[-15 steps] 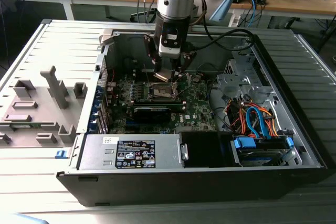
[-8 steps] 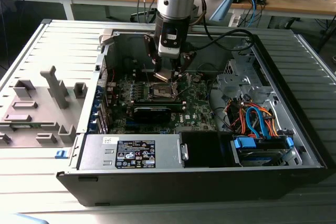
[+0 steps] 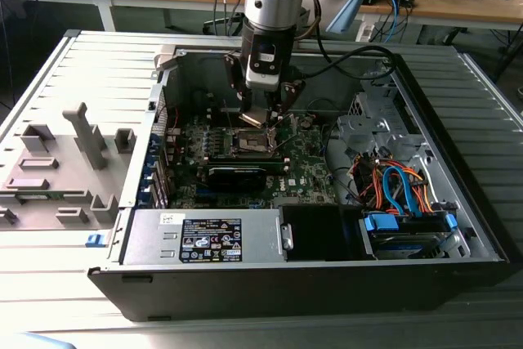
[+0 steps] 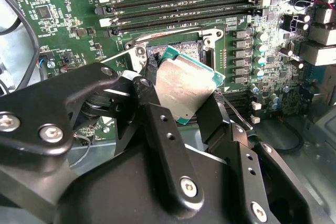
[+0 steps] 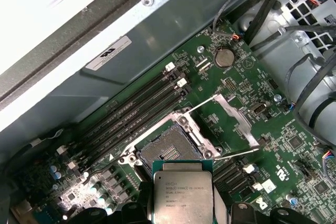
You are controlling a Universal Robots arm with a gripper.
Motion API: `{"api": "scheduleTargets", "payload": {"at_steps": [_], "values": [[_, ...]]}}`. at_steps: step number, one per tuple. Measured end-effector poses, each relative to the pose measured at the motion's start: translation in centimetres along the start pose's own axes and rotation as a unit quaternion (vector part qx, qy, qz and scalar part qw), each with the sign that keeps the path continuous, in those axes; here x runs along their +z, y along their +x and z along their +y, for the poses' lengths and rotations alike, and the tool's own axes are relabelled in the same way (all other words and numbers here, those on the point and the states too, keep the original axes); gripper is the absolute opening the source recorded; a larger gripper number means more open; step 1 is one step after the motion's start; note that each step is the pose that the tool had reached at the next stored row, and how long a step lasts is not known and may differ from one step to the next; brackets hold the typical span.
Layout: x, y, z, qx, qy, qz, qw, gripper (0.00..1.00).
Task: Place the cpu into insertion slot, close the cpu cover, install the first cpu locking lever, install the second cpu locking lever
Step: 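Place the cpu into insertion slot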
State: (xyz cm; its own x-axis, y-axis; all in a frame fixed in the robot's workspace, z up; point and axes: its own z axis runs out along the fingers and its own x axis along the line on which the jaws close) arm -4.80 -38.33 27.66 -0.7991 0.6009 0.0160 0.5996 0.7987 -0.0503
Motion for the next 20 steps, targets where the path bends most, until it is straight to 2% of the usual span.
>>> {"api": "scheduleTargets", "payload": {"at_steps": [20], "values": [[0.01,0.0,0.0,0.013,-0.0002,0.0006,0.99992,0.55]]}}
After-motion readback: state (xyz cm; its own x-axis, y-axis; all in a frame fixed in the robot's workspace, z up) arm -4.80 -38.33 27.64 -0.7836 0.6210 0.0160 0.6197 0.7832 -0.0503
